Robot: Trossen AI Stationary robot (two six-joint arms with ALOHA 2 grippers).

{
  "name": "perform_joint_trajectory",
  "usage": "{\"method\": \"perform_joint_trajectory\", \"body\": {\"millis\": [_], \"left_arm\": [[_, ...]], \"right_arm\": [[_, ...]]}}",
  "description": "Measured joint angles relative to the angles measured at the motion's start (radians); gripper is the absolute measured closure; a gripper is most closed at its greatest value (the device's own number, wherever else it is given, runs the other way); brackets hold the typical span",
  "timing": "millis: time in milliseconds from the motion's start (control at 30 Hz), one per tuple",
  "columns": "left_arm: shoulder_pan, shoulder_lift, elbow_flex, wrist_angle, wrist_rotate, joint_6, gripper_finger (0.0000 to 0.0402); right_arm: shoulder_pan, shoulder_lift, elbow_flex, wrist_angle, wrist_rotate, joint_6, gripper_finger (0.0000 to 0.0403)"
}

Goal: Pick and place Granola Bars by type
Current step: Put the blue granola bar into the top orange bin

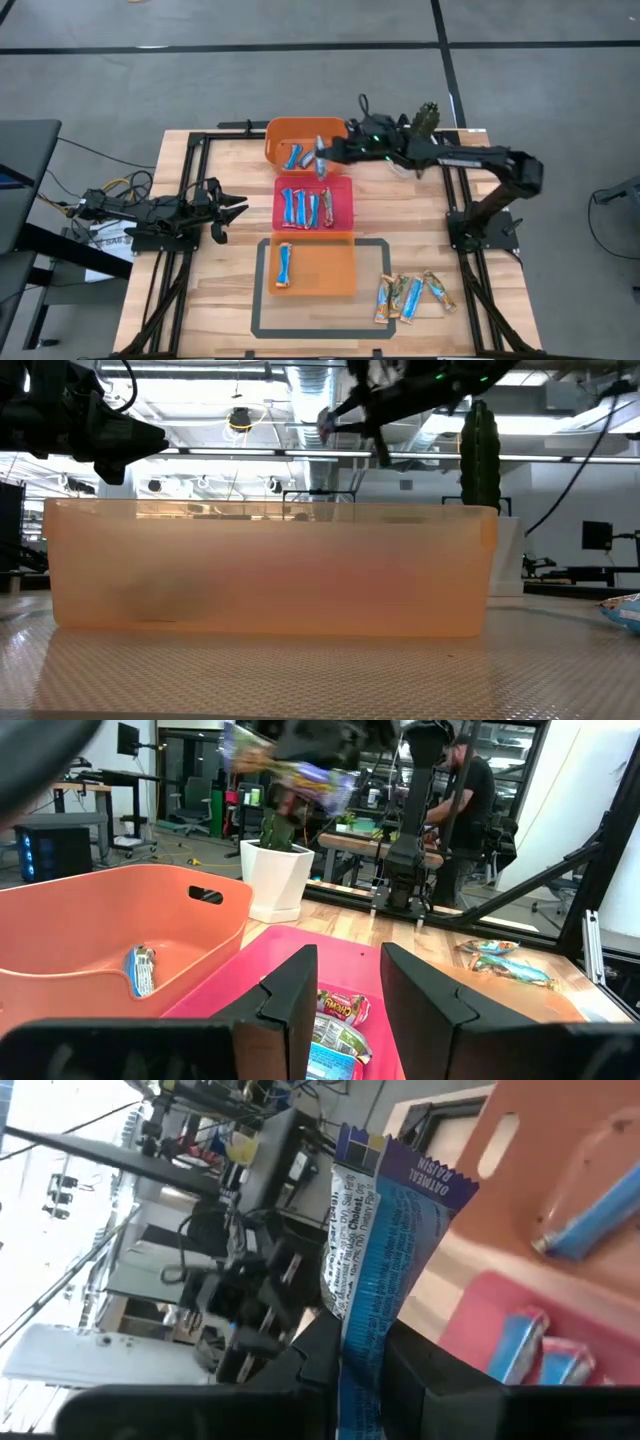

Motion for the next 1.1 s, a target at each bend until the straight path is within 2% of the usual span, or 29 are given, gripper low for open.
{"method": "perform_joint_trajectory", "body": {"millis": [267,500,667,833,1100], "left_arm": [[0.0,0.0,0.0,0.0,0.0,0.0,0.0297],[0.0,0.0,0.0,0.0,0.0,0.0,0.0297],[0.0,0.0,0.0,0.0,0.0,0.0,0.0297],[0.0,0.0,0.0,0.0,0.0,0.0,0.0297],[0.0,0.0,0.0,0.0,0.0,0.0,0.0297]], "right_arm": [[-0.076,0.156,0.187,0.004,-0.066,-0.034,0.0364],[-0.091,0.182,0.209,-0.013,-0.07,-0.033,0.0364],[-0.094,0.181,0.209,-0.066,-0.022,-0.081,0.0365],[-0.103,0.18,0.209,-0.189,0.077,-0.128,0.0365],[-0.113,0.18,0.208,-0.373,0.325,-0.215,0.0365]]}}
